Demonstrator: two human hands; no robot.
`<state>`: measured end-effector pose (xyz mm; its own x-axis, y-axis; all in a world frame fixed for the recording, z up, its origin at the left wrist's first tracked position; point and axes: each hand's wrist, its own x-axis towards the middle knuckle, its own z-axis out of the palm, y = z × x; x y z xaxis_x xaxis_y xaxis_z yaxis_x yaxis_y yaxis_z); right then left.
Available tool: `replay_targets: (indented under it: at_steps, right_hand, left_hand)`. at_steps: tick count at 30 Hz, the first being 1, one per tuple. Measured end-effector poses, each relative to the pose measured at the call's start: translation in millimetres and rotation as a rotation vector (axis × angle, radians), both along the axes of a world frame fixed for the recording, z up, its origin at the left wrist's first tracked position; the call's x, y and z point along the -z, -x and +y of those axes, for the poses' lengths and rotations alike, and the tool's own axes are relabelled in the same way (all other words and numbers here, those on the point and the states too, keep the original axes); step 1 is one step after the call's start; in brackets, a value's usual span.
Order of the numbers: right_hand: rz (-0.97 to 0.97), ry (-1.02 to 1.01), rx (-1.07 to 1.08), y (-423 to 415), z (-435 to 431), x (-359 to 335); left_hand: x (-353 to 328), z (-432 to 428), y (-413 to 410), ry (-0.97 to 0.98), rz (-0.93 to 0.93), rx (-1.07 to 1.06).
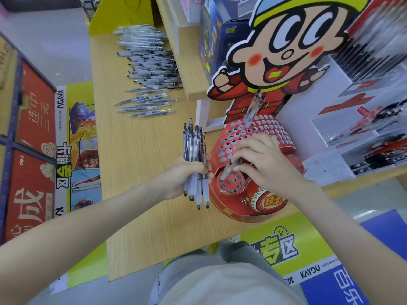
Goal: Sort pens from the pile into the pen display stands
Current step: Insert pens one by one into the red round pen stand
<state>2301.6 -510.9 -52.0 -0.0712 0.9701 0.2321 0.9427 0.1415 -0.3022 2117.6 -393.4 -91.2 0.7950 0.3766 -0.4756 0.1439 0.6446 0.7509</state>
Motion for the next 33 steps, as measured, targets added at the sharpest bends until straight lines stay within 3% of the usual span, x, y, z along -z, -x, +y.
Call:
replay_targets:
  at_steps: [6,14,18,21,27,33]
  right_hand:
    - [-0.005,0.136,-0.132,4.8,8.0,13.9]
    - [0.203,0.307,-0.066,7.7,7.9,15.6]
    - [0.566,0.247,0.188,19.9,9.0,-12.8]
    - [0.732,0.176,0.320,32.3,16.9,-27.3]
    - [0.872,0.289,0.347,45.2,31.1,-30.7]
    - [1.231,0.294,0.397,28.4,23.7,-25.2]
  left_hand:
    - [-2.4,1.4,-1.2,-0.019,-0.021,0.013]
    - [-2.8,-0.8,-1.7,-0.074,-0.023,0.074]
    - [-6.4,-2.7,-2.5,-0.129,-0.045,0.156]
    - [-14.1,-5.9,-6.0,-0.121,-0.097,0.213]
    - [-25.3,-11.3,-13.1,-0.201,-0.109,0.254]
    - [-19.8,-6.5,-5.0,-0.090,-0.038,0.204]
